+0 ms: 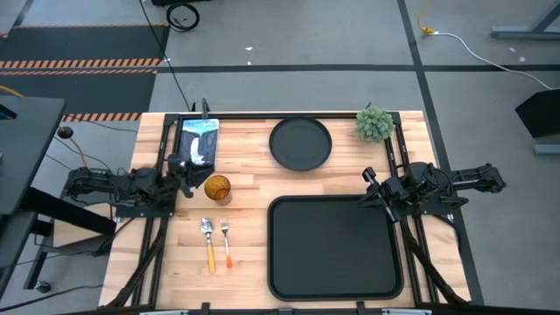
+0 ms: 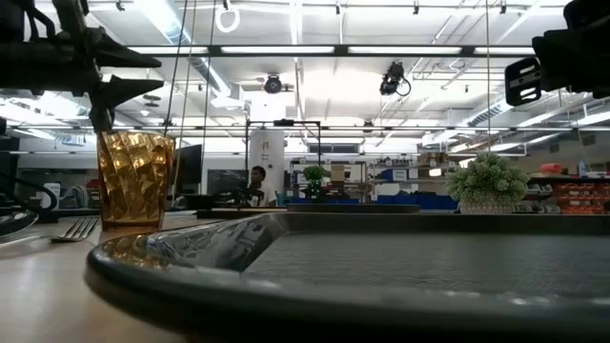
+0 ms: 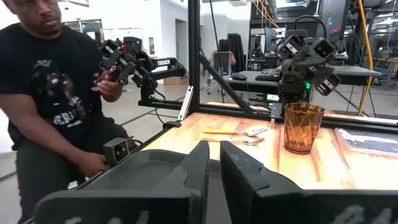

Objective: Pick and place plate/cup/fork/spoon on tray
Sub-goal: Put the brown cup on the black tray

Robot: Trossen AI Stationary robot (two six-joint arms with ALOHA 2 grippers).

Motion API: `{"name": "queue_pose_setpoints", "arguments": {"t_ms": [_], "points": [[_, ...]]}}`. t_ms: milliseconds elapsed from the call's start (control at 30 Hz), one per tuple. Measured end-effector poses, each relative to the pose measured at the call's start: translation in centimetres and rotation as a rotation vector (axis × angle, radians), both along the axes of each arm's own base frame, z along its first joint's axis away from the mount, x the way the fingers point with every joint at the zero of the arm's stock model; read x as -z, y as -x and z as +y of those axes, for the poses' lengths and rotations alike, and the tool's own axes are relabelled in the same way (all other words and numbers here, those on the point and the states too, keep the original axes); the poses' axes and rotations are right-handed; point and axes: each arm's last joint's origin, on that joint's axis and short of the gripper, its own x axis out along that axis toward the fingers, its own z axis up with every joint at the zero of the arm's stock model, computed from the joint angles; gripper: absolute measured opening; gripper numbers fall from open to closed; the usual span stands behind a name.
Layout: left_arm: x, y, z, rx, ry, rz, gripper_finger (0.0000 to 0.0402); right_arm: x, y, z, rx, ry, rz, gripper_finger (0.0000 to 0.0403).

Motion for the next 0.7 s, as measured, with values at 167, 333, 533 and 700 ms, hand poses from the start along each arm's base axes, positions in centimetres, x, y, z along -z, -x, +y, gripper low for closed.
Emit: {"name": "queue_pose_setpoints", "arguments": {"t_ms": [167,333,533,700], "points": [[0.00,0.01,0.03,-0.018,-0.052,0.022,0.0144,-0.01,0.00,0.00,0.000,0.000,0.000,0.0045],[0.00,0.02,0.06,-0.052,-0.211,0.089,0.0144,0.00,0.00,0.00,0.001,0.000,0.000,0.0045],[0.05,0.12,0.47,-0.159,-0.290,0.149,0.0144,0.00,0.00,0.00,0.000,0.000,0.000,0.0045],[0.07,0.06,0.54,-0.141,-0.347,0.171,0.0144,-0.01,0.00,0.00,0.000,0.000,0.000,0.0045]]}}
